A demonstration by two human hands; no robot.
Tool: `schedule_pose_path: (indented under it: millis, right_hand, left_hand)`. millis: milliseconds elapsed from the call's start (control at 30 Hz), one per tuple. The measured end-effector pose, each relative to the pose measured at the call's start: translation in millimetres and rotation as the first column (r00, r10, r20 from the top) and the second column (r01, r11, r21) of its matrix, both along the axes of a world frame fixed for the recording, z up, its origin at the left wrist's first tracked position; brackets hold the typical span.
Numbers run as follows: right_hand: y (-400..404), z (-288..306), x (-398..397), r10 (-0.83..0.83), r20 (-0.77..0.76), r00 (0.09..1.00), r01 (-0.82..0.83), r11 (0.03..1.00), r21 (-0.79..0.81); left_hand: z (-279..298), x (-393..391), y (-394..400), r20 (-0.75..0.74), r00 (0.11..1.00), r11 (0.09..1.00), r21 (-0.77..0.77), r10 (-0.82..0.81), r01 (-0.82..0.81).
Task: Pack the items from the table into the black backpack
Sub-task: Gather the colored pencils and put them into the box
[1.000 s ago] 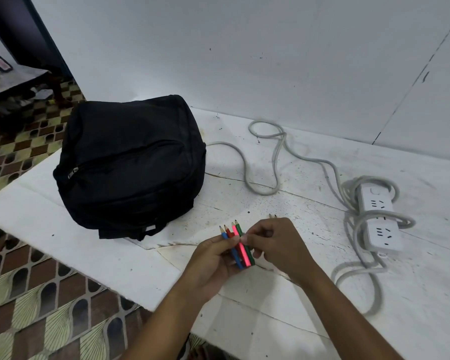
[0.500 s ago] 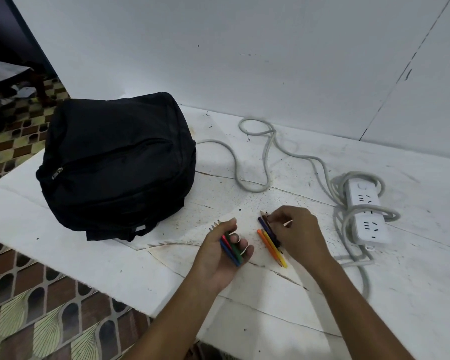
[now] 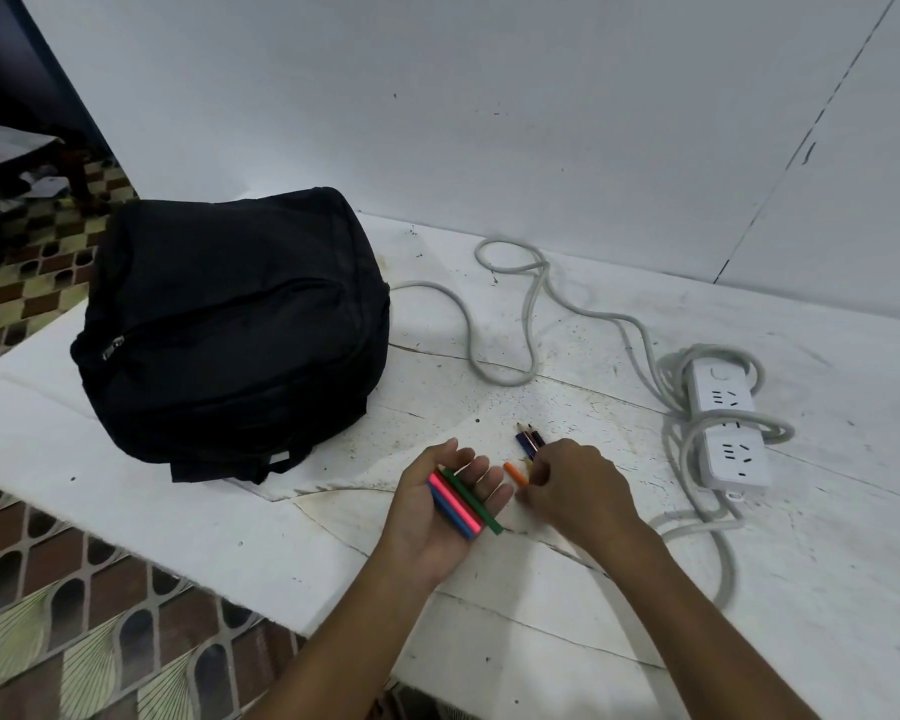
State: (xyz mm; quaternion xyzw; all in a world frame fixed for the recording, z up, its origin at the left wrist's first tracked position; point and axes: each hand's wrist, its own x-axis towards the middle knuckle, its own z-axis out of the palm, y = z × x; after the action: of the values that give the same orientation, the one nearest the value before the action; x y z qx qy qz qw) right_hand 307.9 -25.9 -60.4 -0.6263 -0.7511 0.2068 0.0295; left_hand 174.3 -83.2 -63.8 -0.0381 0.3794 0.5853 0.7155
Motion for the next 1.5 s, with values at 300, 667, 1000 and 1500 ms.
schedule_pose_path:
  millis: [300,667,1000,1500]
  right_hand:
    - [-2,19,0,0.318,-0.344,0.884,-0.216,0.928,0.303]
    - [-4,16,-5,0.624,-0.375,0.686,-0.452,0.769,0.452]
    - [10,8,25,0.007,-0.029,1.0,-0.011,0.988,-0.151]
    - [1,37,6,0.096,-0.316,0.944,-0.133,0.986,-0.098]
  left_hand:
    - [0,-5,-4,0.05,0.998,0.999,-0.031,-0.034,0.036]
    - [3,-9,-4,0.026,0.988,0.987,-0.038,-0.155,0.156]
    - [-4,-4,7,-0.008,0.997,0.996,-0.056,-0.073,0.072]
    - [-1,-1,6,-0.018,0.996,0.996,-0.029,-0.082,0.082]
